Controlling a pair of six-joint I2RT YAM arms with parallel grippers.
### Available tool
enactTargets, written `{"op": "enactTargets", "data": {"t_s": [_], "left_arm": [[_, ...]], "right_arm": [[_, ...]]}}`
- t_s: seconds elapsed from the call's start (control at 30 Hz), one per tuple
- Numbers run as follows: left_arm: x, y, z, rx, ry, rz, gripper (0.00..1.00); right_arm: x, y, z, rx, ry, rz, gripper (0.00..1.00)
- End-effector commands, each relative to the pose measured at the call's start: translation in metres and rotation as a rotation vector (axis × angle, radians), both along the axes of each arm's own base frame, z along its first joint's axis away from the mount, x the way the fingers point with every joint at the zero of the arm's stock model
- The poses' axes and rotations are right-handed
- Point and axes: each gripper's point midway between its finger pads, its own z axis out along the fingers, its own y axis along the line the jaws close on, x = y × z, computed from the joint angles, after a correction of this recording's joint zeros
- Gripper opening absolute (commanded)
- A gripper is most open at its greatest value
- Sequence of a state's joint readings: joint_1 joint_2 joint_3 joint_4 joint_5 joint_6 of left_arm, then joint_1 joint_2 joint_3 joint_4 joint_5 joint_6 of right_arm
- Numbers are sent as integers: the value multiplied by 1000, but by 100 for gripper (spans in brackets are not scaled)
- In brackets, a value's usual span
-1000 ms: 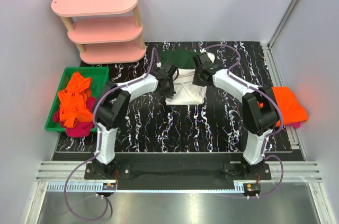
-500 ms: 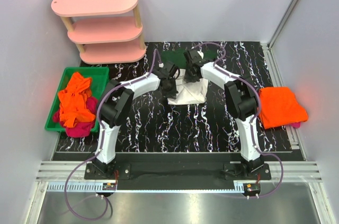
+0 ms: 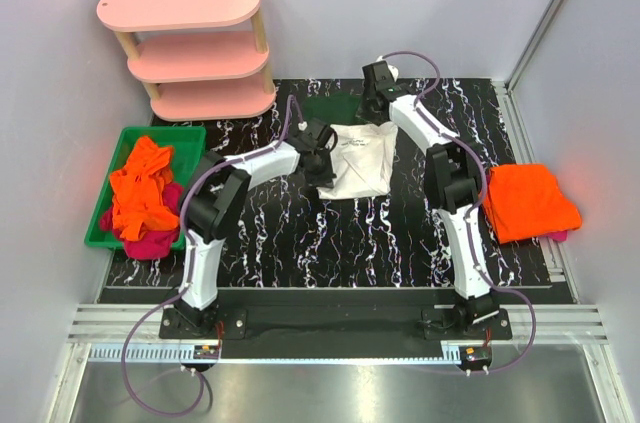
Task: Fold and stack the t-shirts
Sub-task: Fold the folded rectangular tshirt in 1/3 of the way
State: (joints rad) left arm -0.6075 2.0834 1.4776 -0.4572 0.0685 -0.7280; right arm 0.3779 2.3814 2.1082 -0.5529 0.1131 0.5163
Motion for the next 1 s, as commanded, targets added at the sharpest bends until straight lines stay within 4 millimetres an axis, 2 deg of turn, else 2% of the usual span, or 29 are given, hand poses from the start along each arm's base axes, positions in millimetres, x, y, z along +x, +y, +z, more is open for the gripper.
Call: {"op": "enactTargets", "data": {"t_s": [0.0, 0.17, 0.27, 0.3, 0.33, 0.37, 0.43, 0.47, 0.57, 0.63, 0.73, 0.77, 0.83, 0.93, 0.97], "left_arm": [[-33, 10, -14, 34, 102, -25, 6], [-42, 17, -12, 47, 109, -34, 7], [-44, 23, -9, 70, 86, -33, 7], [-43, 24, -5, 74, 70, -39, 8], [-41, 26, -5, 84, 61, -37, 8], [-40, 25, -2, 86, 49, -41, 9], [-36, 30, 0, 108, 24, -39, 15], [-34, 31, 2, 112, 14, -36, 16], [-30, 27, 8, 104, -9, -49, 20], [-25, 24, 9, 100, -16, -51, 20], [-21, 21, 11, 90, -23, -44, 21], [-19, 20, 14, 85, -29, -45, 21], [-10, 15, 25, 71, -60, -44, 22], [9, 10, 43, 42, -105, -32, 23], [13, 8, 47, 34, -114, -31, 23]], "right_arm": [[12, -5, -16, 7, 34, 3, 0], [18, -16, -27, -5, 49, -15, 0], [20, -21, 1, -20, -12, -12, 0], [20, -18, 36, 4, -77, -1, 0], [26, -16, 58, 20, -146, -9, 0], [16, -14, 88, 30, -200, -8, 0], [12, -14, 125, 21, -299, -18, 0], [2, -15, 150, 17, -339, -19, 0], [-23, -11, 185, 13, -391, -2, 4], [-39, -4, 186, 33, -379, 17, 6], [-68, 1, 171, 45, -323, 45, 6], [-81, 0, 155, 37, -285, 50, 6], [-97, 6, 138, 44, -246, 58, 5], [-125, 2, 89, 23, -144, 58, 0], [-131, 3, 84, 25, -133, 64, 0]]}}
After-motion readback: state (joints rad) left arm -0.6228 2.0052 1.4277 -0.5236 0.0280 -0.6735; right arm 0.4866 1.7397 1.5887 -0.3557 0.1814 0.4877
